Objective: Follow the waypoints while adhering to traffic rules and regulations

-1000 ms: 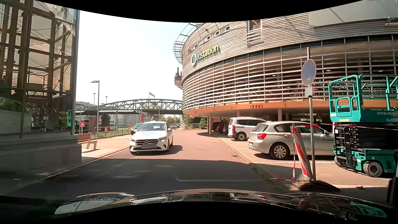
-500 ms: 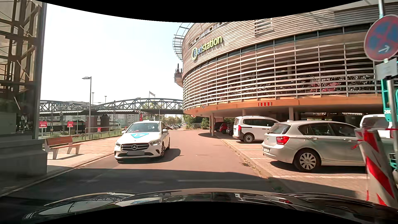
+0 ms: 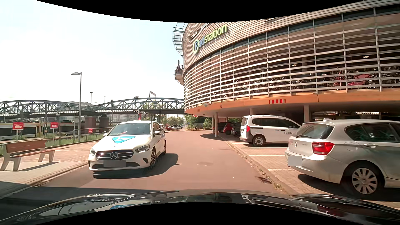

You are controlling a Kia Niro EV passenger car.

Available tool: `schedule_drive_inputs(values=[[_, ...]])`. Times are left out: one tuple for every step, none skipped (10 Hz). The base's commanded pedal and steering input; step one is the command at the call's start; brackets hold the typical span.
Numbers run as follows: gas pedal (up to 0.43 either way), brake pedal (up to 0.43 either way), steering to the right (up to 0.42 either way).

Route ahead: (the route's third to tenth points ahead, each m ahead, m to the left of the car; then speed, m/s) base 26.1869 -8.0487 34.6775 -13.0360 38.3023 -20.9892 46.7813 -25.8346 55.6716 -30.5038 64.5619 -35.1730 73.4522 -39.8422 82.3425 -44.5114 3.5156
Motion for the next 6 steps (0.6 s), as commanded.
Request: schedule_drive_inputs(values=[[0.02,0.0,-0.011],[0.02,0.0,-0.01],[0.02,0.0,-0.009],[0.02,0.0,-0.009],[0.02,0.0,-0.009],[0.02,0.0,-0.009]])
